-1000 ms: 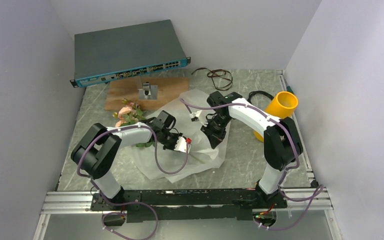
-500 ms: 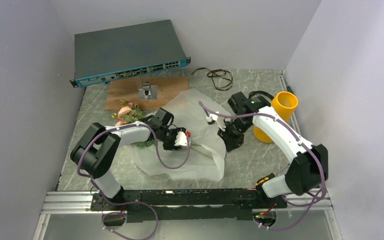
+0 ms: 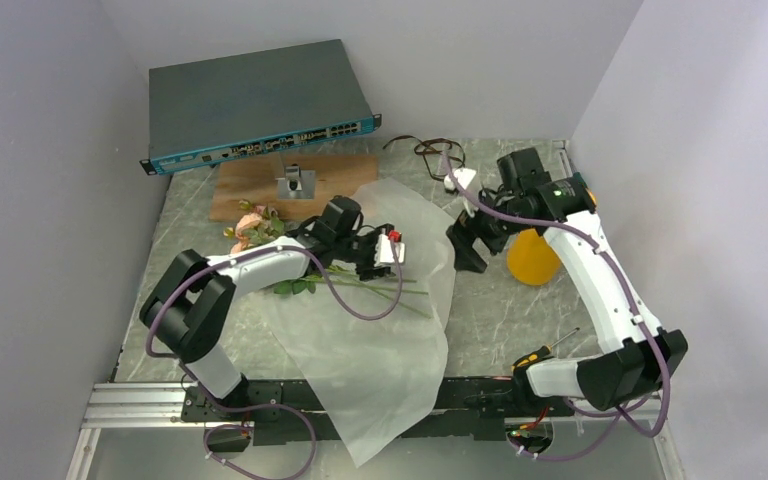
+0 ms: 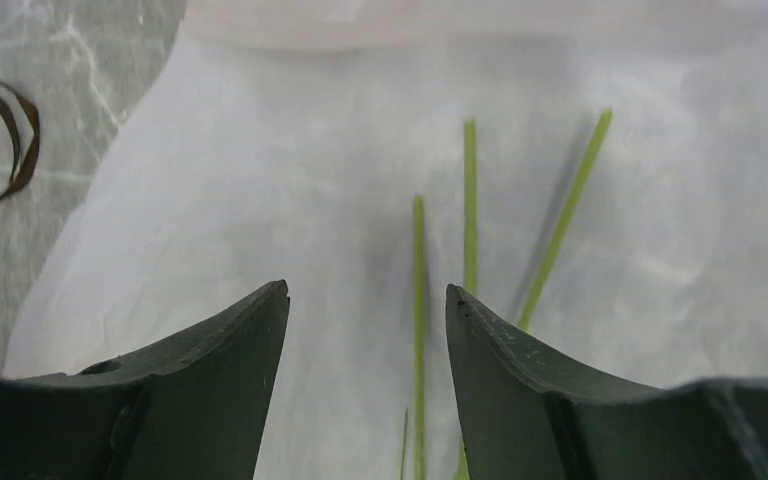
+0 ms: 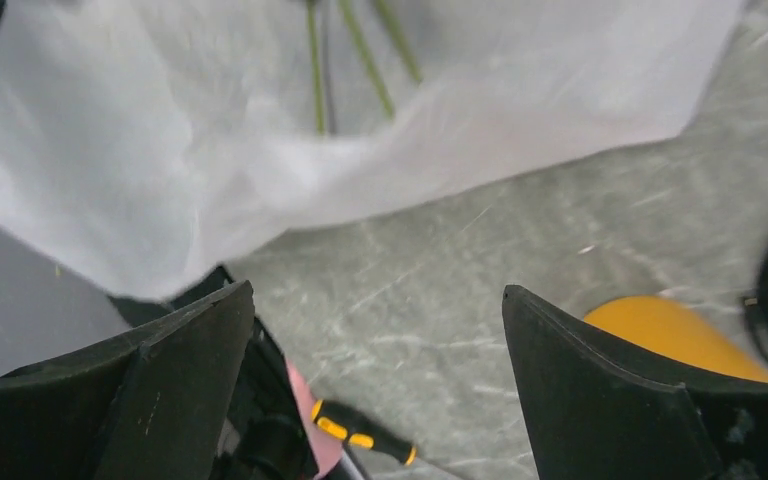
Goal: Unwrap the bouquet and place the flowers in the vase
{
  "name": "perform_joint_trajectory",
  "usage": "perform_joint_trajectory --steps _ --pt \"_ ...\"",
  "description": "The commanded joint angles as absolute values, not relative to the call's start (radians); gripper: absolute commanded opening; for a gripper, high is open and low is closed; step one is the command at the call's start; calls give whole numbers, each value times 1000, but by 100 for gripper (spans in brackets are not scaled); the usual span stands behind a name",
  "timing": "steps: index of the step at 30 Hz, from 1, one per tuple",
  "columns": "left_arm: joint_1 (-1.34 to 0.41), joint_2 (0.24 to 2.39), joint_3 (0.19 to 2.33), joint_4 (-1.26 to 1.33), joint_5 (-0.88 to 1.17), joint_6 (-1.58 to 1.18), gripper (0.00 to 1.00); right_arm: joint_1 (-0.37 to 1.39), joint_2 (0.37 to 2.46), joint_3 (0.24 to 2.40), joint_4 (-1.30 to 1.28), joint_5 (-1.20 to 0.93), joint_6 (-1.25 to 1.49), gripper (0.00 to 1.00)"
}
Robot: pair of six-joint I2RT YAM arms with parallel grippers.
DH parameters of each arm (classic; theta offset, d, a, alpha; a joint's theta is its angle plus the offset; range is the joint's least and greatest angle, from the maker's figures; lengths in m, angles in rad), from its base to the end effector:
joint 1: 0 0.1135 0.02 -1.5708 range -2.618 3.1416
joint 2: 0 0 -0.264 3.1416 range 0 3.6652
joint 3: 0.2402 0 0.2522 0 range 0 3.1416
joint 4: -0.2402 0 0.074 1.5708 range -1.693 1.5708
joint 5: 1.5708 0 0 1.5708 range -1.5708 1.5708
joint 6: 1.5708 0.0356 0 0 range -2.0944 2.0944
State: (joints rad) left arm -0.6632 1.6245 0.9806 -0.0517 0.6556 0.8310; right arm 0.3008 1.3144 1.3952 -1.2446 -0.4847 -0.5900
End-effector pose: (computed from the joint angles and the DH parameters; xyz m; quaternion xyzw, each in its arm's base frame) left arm 0.2582 -0.2292 0.2125 0.6828 0.5364 -0.2570 0.4242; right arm 0.2187 0.0852 0.3516 -0.4534 0.8371 0.2043 0.2280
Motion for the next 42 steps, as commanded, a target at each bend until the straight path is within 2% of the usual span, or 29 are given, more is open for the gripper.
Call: perform_joint_trajectory --steps 1,9,14,17,21,26,32,42 --pt "-730 1680 1034 126 715 662 64 282 1294 1547 -1108 -509 -438 98" --pt "-927 1901 1175 329 672 576 66 232 1384 1677 -1109 -446 -387 99" --pt "-970 2121 1373 225 661 620 68 198 1446 1734 -1178 -431 -428 98" --pt "-976 2158 1386 205 649 659 70 182 1462 1731 -1220 -435 -464 96" --pt "-974 2045 1331 158 632 660 74 178 1464 1667 -1257 -467 -526 95" --pt "-940 1784 1250 -16 637 615 76 183 1458 1497 -1246 -520 -630 86" --pt "-793 1565 1117 -410 674 680 77 255 1482 1327 -1163 -497 -683 83" --pt "-533 1327 873 -715 565 947 77 356 1562 1096 -1018 -400 -764 82"
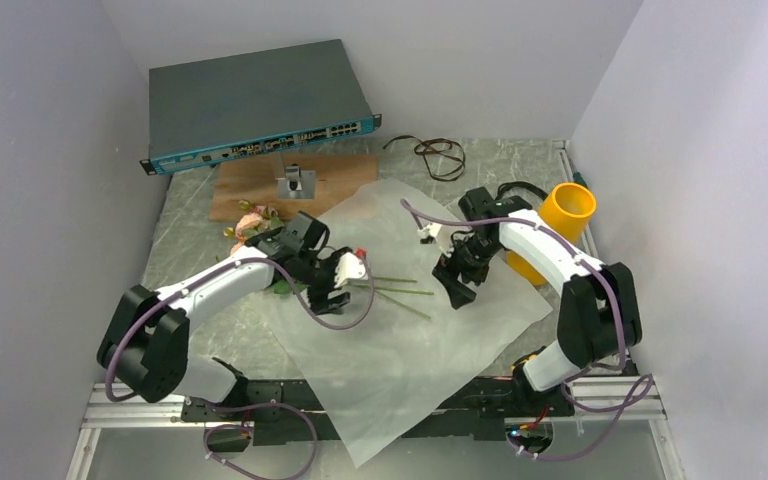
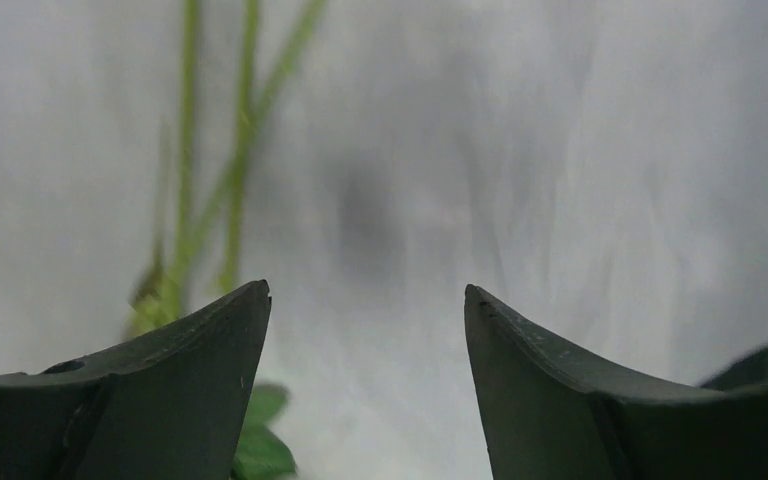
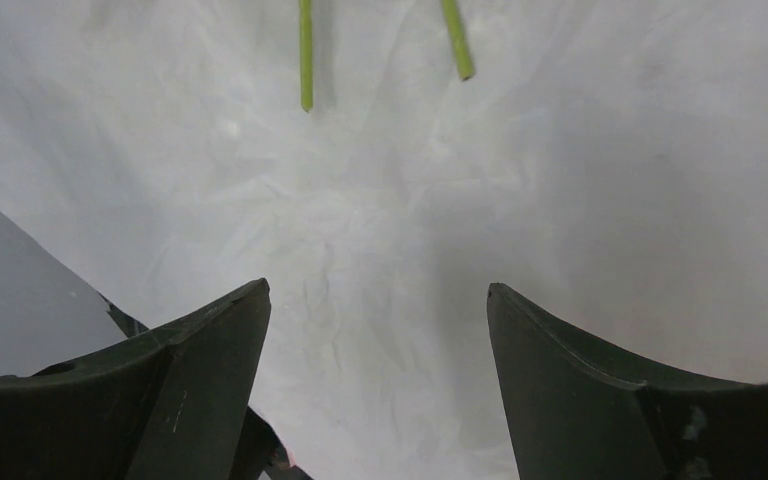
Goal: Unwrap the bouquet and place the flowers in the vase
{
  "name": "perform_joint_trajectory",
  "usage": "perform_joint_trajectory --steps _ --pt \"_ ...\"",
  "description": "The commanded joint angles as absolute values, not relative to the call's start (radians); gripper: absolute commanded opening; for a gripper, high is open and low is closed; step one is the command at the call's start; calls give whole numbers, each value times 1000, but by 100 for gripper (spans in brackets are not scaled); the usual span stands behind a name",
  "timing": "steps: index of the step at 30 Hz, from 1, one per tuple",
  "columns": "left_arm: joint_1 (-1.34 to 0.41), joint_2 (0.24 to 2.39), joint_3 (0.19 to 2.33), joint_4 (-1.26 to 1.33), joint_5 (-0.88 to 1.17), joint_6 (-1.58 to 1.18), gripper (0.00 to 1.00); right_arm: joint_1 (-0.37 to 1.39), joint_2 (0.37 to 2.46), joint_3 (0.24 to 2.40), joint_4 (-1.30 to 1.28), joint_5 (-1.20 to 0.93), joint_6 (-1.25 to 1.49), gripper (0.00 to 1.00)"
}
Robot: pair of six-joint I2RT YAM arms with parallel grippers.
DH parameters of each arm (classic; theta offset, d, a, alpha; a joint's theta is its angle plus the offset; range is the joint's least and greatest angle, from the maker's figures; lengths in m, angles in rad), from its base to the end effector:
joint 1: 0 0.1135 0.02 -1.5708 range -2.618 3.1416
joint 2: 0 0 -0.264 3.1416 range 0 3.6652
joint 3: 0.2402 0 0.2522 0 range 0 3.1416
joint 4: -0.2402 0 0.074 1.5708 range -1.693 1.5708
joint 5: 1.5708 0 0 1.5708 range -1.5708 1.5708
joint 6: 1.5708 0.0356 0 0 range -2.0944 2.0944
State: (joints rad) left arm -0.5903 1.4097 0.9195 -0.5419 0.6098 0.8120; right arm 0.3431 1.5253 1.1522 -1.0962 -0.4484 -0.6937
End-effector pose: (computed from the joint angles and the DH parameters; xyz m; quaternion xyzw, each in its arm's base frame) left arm 0.2171 -0.1700 0.2231 0.6542 0.6510 -0.2595 0.2843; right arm 0.2479 0.1049 0.2383 -0.4923 0.8402 0.2100 0.0874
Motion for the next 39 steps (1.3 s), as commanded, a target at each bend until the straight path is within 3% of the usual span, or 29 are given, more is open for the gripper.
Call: perform_joint_trajectory --steps 1,21,31,39 --pt "-512 1314 853 -731 549 963 77 356 1571 1082 -1010 -388 -775 82" --pt "-331 1055 622 -897 408 1037 77 330 1552 873 -966 -268 -885 83" --pt "-311 929 766 -906 553 825 77 377 1542 1223 -1077 -435 -734 79" --pt "-198 907 872 -816 661 568 76 552 1716 1580 -1027 -421 -550 73"
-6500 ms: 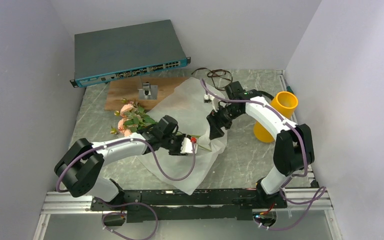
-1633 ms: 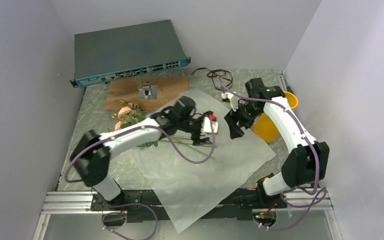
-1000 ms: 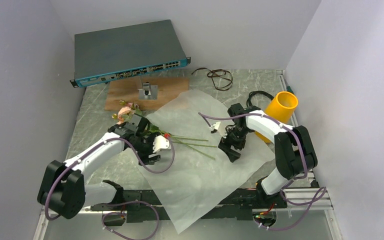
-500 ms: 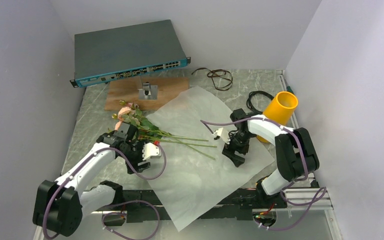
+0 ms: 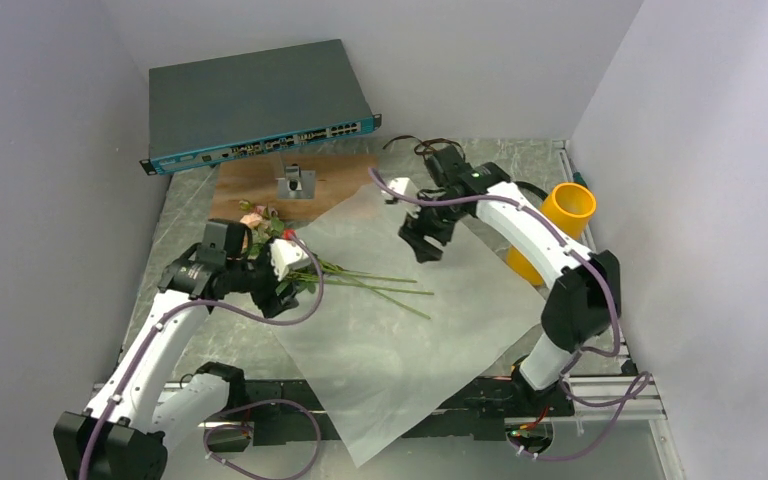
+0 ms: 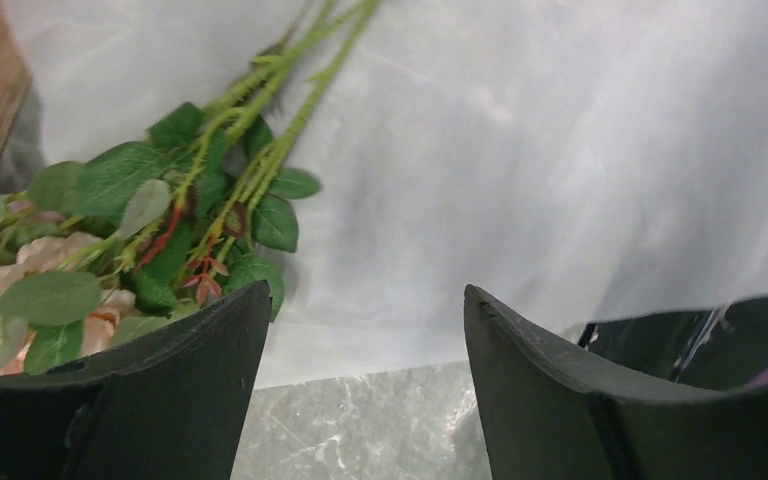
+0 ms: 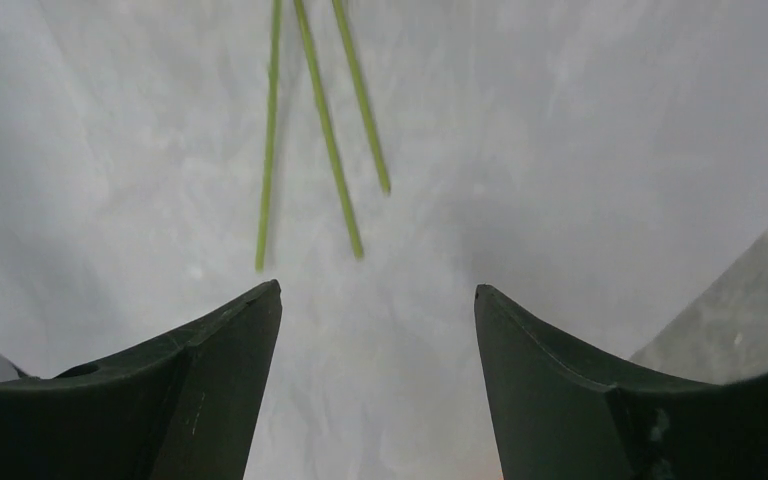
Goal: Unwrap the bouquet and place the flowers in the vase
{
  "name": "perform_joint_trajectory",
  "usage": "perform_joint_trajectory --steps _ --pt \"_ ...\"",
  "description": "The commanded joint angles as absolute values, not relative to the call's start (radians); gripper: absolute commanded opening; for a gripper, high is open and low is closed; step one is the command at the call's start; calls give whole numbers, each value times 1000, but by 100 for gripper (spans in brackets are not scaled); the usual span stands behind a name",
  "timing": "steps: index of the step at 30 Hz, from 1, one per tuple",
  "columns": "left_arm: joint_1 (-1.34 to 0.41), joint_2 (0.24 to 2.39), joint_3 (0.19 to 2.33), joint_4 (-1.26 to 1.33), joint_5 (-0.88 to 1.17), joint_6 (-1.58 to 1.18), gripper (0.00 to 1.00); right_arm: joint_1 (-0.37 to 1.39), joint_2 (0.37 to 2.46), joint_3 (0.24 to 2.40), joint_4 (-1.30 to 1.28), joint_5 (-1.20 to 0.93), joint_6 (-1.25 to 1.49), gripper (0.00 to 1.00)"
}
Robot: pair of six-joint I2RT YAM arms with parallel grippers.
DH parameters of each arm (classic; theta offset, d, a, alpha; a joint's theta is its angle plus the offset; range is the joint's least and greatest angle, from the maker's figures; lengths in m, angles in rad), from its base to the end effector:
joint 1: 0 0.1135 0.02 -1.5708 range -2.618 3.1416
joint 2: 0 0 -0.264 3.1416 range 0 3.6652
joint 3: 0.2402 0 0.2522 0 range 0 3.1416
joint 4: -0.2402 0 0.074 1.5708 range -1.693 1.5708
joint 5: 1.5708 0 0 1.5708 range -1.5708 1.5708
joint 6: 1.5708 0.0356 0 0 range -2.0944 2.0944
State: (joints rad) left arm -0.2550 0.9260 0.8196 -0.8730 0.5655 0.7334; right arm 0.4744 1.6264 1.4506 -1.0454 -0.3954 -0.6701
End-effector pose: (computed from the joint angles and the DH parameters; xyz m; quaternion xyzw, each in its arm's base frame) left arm 0.1590 -0.0612 0.2718 0.5073 0.7701 -0.1930 0.3351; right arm 0.2810 0.1597 0.2929 -0.5516 0.7933 0.1758 0.1886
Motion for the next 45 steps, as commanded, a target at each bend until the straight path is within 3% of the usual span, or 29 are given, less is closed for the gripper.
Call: perform_joint_trajectory --steps 1,13,34,38,42,45 --pt "-176 900 873 -806 670 541 76 575 1745 1621 -1017 -419 -530 72" --pt "137 802 775 -649 696 336 71 788 2091 1939 -924 -408 -437 57" --pt "161 814 771 -651 699 378 70 844 2282 1917 -903 -358 -487 35" --pt "161 824 774 -642 701 376 71 844 2281 1900 -897 -346 -485 23" --pt "161 833 778 -634 703 377 71 844 2269 1901 -899 -340 -474 1" --pt "161 847 788 -640 712 387 71 844 2245 1890 -887 -340 -456 0"
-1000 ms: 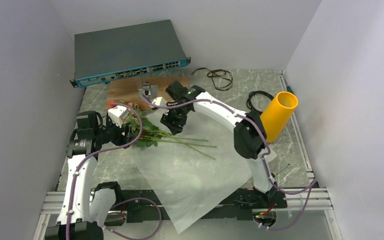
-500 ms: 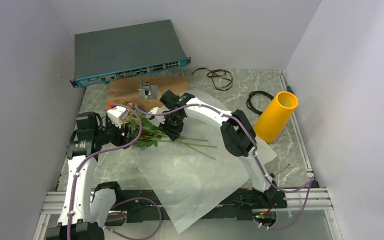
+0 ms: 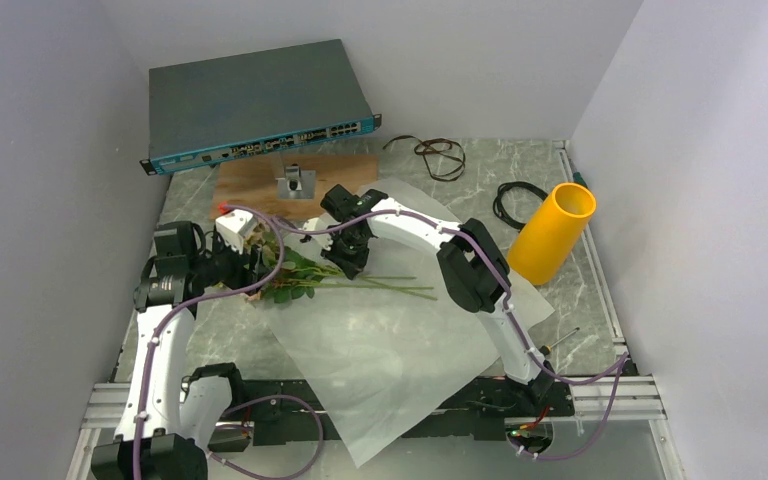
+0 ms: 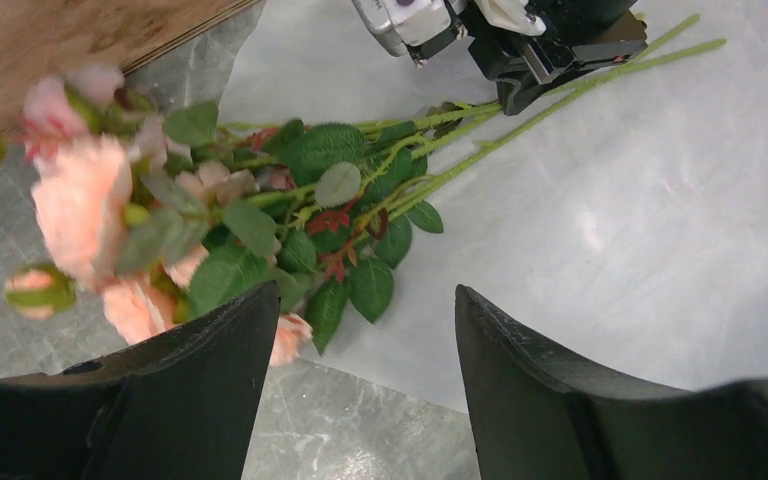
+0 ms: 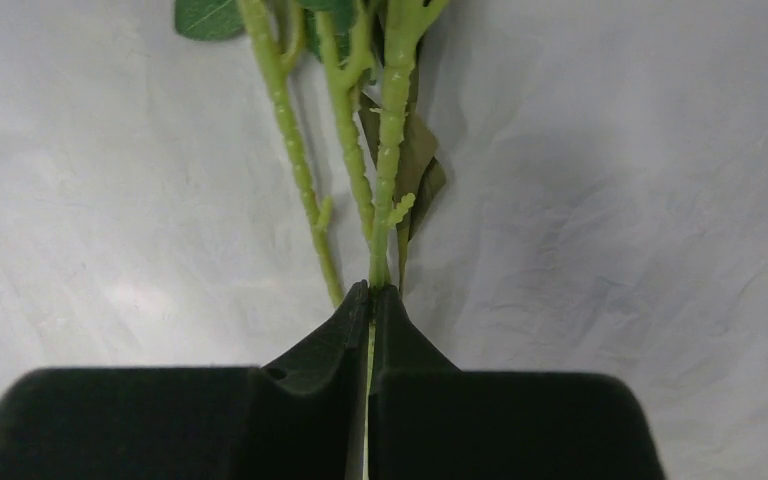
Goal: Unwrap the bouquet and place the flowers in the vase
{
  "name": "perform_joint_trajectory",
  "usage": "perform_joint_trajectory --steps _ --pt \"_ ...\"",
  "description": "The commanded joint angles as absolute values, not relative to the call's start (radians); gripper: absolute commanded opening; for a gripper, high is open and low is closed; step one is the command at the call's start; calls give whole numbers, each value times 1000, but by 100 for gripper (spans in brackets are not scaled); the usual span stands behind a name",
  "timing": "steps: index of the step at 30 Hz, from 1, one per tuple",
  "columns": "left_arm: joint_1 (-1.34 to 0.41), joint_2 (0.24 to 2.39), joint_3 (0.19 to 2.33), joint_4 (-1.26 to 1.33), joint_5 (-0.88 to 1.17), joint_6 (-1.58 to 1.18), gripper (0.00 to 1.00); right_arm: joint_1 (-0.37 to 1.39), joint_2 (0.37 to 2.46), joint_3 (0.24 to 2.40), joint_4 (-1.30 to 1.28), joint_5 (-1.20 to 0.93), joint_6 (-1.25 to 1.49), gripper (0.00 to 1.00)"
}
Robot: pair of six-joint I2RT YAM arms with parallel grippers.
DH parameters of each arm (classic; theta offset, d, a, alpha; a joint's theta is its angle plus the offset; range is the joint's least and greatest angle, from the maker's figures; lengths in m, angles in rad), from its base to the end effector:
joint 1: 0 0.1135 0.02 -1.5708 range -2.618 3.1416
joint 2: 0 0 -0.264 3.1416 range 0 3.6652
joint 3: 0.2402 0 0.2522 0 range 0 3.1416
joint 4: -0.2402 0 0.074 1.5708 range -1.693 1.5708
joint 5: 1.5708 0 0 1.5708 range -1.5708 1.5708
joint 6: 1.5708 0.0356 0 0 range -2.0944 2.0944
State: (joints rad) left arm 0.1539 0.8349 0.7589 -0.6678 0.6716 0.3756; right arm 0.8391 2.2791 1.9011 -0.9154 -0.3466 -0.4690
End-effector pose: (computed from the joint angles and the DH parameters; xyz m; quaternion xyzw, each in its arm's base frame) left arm 0.1680 0.0036 0.2814 0.2272 0.8446 -0.1920 0.4451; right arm 0.3057 0.3585 0.1760 -0.6125 0.7597 0.1929 0.1024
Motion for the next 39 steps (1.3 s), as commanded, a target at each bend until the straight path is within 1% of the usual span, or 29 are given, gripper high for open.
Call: perform_joint_trajectory --steps 1,8,13,17,20,26,33,39 --pt "161 854 794 -644 716 390 71 844 2237 1886 -884 -341 -451 0" --pt "161 902 847 -658 763 388 71 830 2161 1848 -844 -358 -388 0" --pt "161 935 884 -663 820 344 71 788 2102 1797 -784 -384 -325 0" --pt "159 965 896 -655 863 315 76 749 2045 1731 -728 -431 -293 0" --pt "159 976 894 -639 861 333 77 732 2010 1679 -705 -472 -308 0" --pt "128 1017 889 -624 848 468 78 707 1971 1624 -700 -505 -327 0" --pt "-70 1078 859 -515 731 719 78 659 1905 1547 -732 -559 -372 0" --pt "-162 1236 859 -378 695 922 77 627 1834 1471 -733 -612 -408 0"
